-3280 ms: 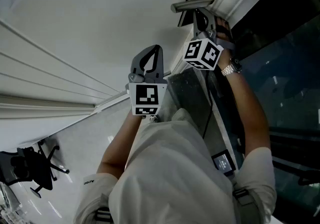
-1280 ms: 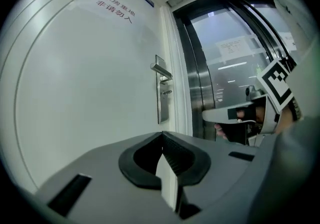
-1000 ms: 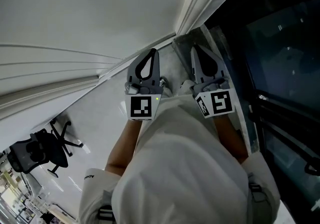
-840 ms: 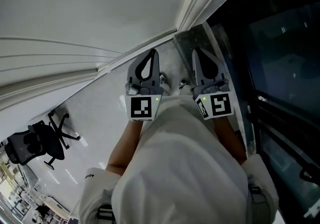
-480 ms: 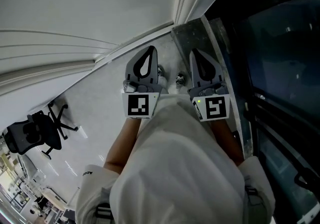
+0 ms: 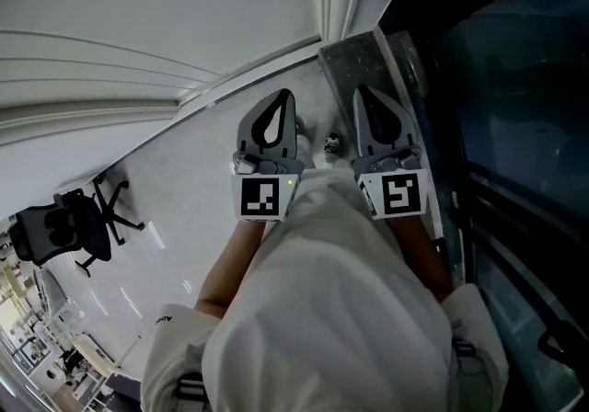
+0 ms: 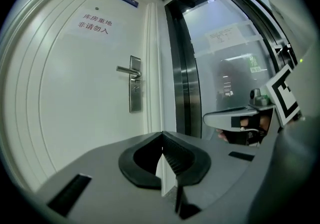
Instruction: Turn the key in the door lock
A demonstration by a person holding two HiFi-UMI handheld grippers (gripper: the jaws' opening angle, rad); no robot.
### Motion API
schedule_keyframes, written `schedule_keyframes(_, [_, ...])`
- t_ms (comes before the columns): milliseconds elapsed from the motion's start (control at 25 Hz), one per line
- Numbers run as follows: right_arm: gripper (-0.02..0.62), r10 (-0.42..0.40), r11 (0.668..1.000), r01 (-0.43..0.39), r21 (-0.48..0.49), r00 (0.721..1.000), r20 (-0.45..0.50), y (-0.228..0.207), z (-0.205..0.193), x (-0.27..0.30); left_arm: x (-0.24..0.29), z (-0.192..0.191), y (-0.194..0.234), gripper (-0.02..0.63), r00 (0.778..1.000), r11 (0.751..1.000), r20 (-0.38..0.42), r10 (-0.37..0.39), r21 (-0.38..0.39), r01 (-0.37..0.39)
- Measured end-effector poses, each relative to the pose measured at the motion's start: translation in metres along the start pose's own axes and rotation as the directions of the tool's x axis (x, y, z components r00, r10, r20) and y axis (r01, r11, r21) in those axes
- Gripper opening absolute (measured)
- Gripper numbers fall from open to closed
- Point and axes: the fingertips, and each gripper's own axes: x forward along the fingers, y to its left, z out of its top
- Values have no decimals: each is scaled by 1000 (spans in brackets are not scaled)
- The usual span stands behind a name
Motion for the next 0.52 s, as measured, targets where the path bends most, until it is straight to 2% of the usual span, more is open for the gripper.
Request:
schedule_keyframes(360, [3,33,999,-33,-7,999,5,7,5,-14,-13,8,-9,9,999,1000,16,31,3,-31])
schedule_keyframes(520, [3,46,999,-46,-6,999,-1,10,2,-16,-20,0,-6,9,997,997,-10,71,-2,-71])
